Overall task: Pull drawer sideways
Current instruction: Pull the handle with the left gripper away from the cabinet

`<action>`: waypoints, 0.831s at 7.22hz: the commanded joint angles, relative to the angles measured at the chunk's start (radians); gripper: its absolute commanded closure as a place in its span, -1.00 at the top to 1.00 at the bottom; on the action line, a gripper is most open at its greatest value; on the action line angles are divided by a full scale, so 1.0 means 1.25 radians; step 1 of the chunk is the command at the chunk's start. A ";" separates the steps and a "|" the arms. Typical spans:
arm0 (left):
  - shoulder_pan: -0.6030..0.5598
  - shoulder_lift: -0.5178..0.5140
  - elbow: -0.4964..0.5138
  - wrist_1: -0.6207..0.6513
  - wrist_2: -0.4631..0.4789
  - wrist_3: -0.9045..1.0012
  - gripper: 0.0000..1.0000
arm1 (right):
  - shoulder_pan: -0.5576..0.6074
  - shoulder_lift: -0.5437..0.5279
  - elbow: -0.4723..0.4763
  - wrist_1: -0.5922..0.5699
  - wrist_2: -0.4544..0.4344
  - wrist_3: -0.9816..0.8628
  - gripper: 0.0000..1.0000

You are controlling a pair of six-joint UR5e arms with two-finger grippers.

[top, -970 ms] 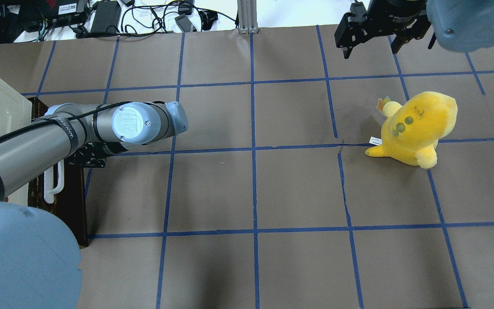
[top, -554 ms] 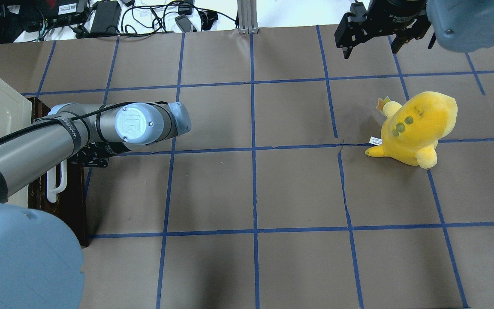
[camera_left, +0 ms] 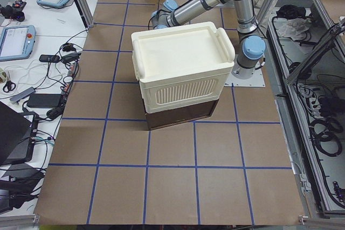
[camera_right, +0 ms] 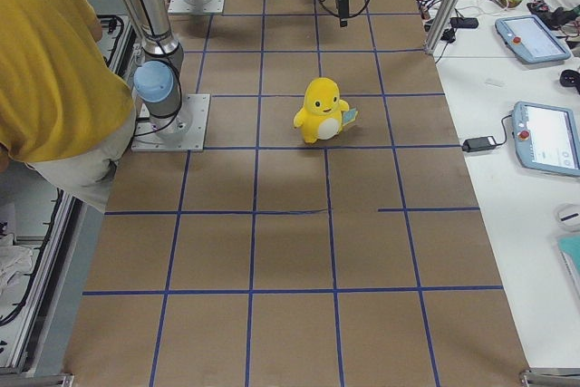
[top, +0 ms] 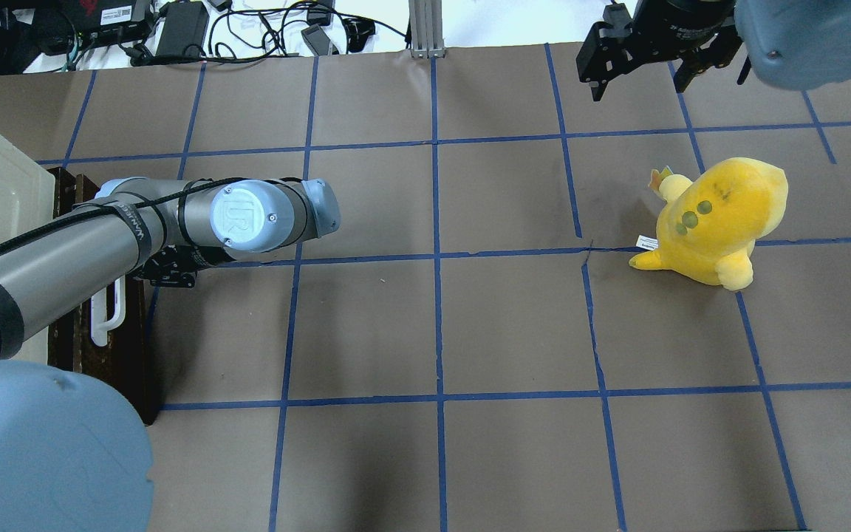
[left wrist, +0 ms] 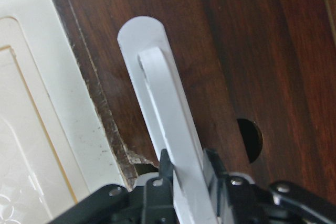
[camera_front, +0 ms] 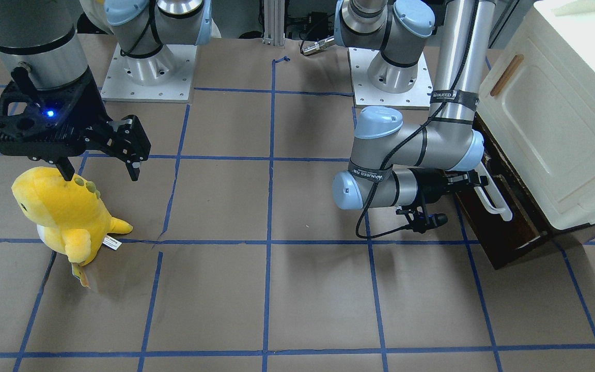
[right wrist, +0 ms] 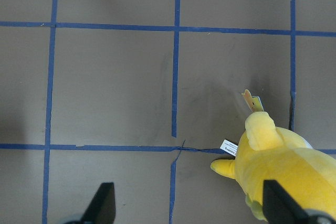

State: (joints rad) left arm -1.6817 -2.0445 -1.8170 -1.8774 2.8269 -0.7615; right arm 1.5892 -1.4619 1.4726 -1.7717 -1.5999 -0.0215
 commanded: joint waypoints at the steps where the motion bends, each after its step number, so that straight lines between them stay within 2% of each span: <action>1: -0.011 -0.001 0.002 0.000 0.000 0.002 -0.56 | 0.000 0.000 0.000 0.000 0.000 0.000 1.00; 6: -0.049 -0.004 0.007 0.001 0.000 0.013 -0.57 | 0.000 0.000 0.000 0.000 0.001 0.000 1.00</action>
State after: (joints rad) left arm -1.7314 -2.0479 -1.8100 -1.8773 2.8278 -0.7472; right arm 1.5892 -1.4619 1.4726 -1.7717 -1.5996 -0.0215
